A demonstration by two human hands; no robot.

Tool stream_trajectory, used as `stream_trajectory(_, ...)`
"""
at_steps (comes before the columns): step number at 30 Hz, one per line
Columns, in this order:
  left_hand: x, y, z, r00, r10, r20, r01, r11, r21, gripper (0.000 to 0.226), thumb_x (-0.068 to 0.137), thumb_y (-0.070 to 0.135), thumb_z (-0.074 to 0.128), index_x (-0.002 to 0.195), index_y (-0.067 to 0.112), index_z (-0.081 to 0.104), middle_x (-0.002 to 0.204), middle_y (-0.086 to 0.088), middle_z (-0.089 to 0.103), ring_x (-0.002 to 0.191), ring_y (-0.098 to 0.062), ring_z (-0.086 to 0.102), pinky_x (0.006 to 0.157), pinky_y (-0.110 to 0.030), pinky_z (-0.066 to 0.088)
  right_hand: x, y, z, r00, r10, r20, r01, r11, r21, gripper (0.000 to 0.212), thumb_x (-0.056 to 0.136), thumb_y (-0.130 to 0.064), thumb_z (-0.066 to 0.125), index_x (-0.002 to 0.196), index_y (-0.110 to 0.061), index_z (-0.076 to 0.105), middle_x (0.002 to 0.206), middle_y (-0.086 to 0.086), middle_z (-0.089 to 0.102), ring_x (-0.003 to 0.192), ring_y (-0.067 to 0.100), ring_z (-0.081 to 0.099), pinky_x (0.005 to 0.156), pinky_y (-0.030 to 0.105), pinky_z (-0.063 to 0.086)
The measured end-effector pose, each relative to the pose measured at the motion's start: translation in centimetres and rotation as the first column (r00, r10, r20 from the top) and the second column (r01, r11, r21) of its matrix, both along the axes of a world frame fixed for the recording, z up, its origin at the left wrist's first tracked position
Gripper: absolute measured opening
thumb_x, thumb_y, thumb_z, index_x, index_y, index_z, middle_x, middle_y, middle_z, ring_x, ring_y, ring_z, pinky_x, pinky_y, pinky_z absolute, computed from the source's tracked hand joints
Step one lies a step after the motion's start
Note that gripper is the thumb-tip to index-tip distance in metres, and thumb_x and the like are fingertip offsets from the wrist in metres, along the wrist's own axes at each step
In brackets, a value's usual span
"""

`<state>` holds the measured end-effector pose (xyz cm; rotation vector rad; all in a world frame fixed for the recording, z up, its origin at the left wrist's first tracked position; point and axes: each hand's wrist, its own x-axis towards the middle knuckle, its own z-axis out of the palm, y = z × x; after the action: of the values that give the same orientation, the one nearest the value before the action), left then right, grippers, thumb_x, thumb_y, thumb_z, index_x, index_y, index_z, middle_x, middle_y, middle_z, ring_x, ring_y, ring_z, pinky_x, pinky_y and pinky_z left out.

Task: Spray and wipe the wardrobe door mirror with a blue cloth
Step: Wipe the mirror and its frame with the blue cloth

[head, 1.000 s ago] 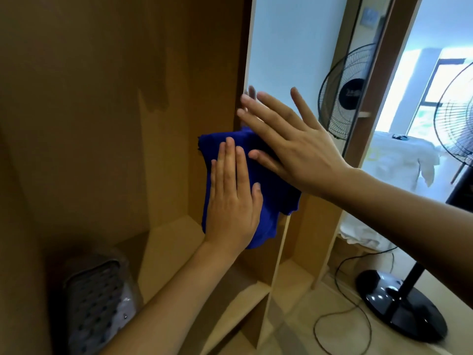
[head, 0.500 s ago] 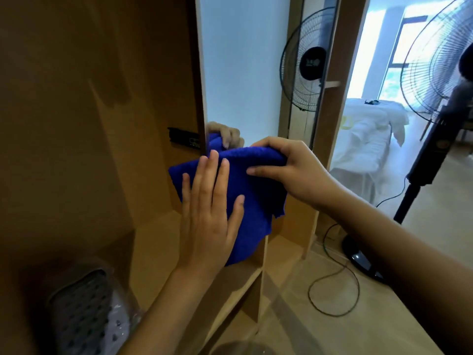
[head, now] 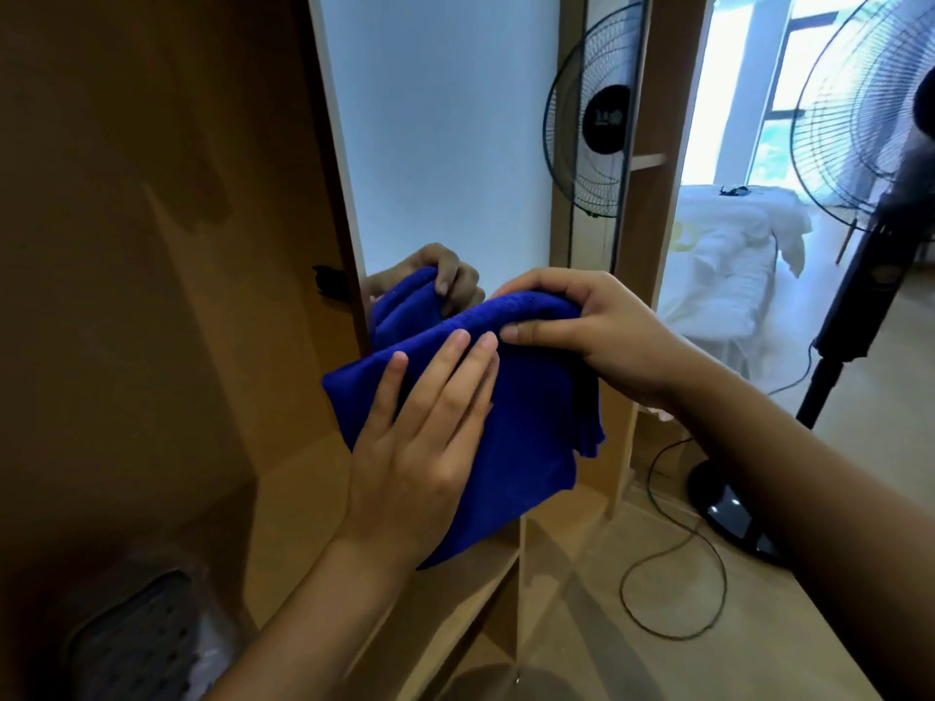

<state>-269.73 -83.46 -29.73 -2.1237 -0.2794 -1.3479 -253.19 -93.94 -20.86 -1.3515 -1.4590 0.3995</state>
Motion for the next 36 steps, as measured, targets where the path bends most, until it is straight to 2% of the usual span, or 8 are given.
stream_trajectory(6, 0.5, -0.5, 1.1, 0.972, 0.206, -0.116, -0.196, 0.977, 0.087, 0.05, 0.1, 0.034, 0.046, 0.141, 0.005, 0.043, 0.146, -0.011, 0.042, 0.139, -0.025, 0.033, 0.12, -0.042, 0.006, 1.7, 0.8, -0.4, 0.999, 0.029, 0.015, -0.031, 0.995, 0.092, 0.026, 0.085, -0.012, 0.07, 0.11, -0.01, 0.066, 0.105, -0.001, 0.07, 0.101, 0.01, 0.065, 0.092, 0.026, 0.051)
stream_trajectory(12, 0.5, -1.0, 1.9, 0.84, 0.461, -0.287, -0.439, 0.887, 0.141, 0.072, 0.1, 0.056, 0.028, 0.149, 0.003, 0.026, 0.155, -0.016, 0.023, 0.145, -0.031, 0.018, 0.12, -0.044, 0.006, 3.4, 3.1, -1.3, 0.995, 0.021, 0.1, -0.053, 0.943, 0.329, 0.022, 0.085, -0.015, 0.074, 0.104, -0.014, 0.063, 0.111, 0.006, 0.063, 0.101, 0.018, 0.062, 0.093, 0.04, 0.051)
stream_trajectory(15, 0.6, -0.6, 2.8, 0.759, 0.561, -0.331, -0.51, 0.828, 0.233, 0.073, 0.1, 0.055, 0.021, 0.149, 0.001, 0.023, 0.155, -0.017, 0.02, 0.145, -0.03, 0.015, 0.12, -0.043, 0.007, 4.2, 4.1, -1.9, 0.908, -0.218, 0.357, -0.004, 0.849, 0.529, 0.016, 0.088, -0.019, 0.071, 0.102, -0.016, 0.065, 0.106, 0.001, 0.056, 0.093, 0.009, 0.055, 0.083, 0.021, 0.047)
stream_trajectory(17, 0.7, -0.2, 3.2, 0.721, 0.608, -0.333, -0.531, 0.793, 0.3, 0.07, 0.101, 0.051, 0.021, 0.149, 0.001, 0.022, 0.156, -0.017, 0.019, 0.146, -0.029, 0.014, 0.12, -0.043, 0.007, 4.7, 4.5, -2.5, 0.82, -0.326, 0.47, -0.055, 0.773, 0.632, 0.013, 0.091, -0.018, 0.065, 0.103, -0.011, 0.066, 0.103, 0.004, 0.056, 0.093, 0.014, 0.052, 0.077, 0.027, 0.047)
stream_trajectory(23, 1.2, 0.9, 3.7, 0.686, 0.639, -0.347, -0.53, 0.766, 0.364, 0.071, 0.099, 0.053, 0.024, 0.152, 0.005, 0.017, 0.159, -0.011, 0.014, 0.147, -0.024, 0.011, 0.121, -0.041, 0.004, 4.9, 6.0, -5.0, 0.621, -0.642, 0.449, -0.039, 0.547, 0.836, 0.019, 0.092, -0.018, 0.055, 0.097, -0.01, 0.072, 0.105, 0.009, 0.062, 0.097, 0.025, 0.042, 0.075, 0.036, 0.038)
stream_trajectory(28, 2.0, 1.3, 3.9, 0.677, 0.629, -0.382, -0.501, 0.774, 0.388, 0.07, 0.1, 0.053, 0.021, 0.153, 0.008, 0.014, 0.16, -0.008, 0.01, 0.148, -0.02, 0.008, 0.121, -0.041, 0.006, 4.0, 6.2, -8.6, 0.704, -0.57, 0.422, 0.026, 0.616, 0.787, 0.032, 0.094, -0.01, 0.047, 0.117, 0.002, 0.065, 0.115, 0.014, 0.062, 0.104, 0.023, 0.058, 0.086, 0.035, 0.056)
stream_trajectory(32, 2.1, 1.3, 4.0, 0.684, 0.618, -0.386, -0.487, 0.782, 0.39, 0.069, 0.101, 0.053, 0.022, 0.153, 0.009, 0.015, 0.161, -0.008, 0.01, 0.148, -0.02, 0.008, 0.12, -0.04, 0.008, 3.4, 6.6, -11.7, 0.648, -0.566, 0.509, 0.065, 0.708, 0.704, 0.058, 0.097, -0.032, 0.047, 0.143, 0.003, 0.041, 0.146, 0.018, 0.041, 0.134, 0.027, 0.04, 0.112, 0.038, 0.037)
stream_trajectory(36, 1.9, 1.2, 4.3, 0.678, 0.612, -0.406, -0.473, 0.787, 0.397, 0.077, 0.098, 0.061, 0.022, 0.153, 0.007, 0.014, 0.16, -0.009, 0.009, 0.149, -0.021, 0.007, 0.121, -0.04, 0.007, 4.9, 8.0, -12.4, 0.545, -0.596, 0.589, 0.024, 0.714, 0.7, 0.073, 0.097, -0.048, 0.039, 0.151, -0.004, 0.019, 0.158, 0.012, 0.02, 0.146, 0.023, 0.021, 0.114, 0.04, 0.027)
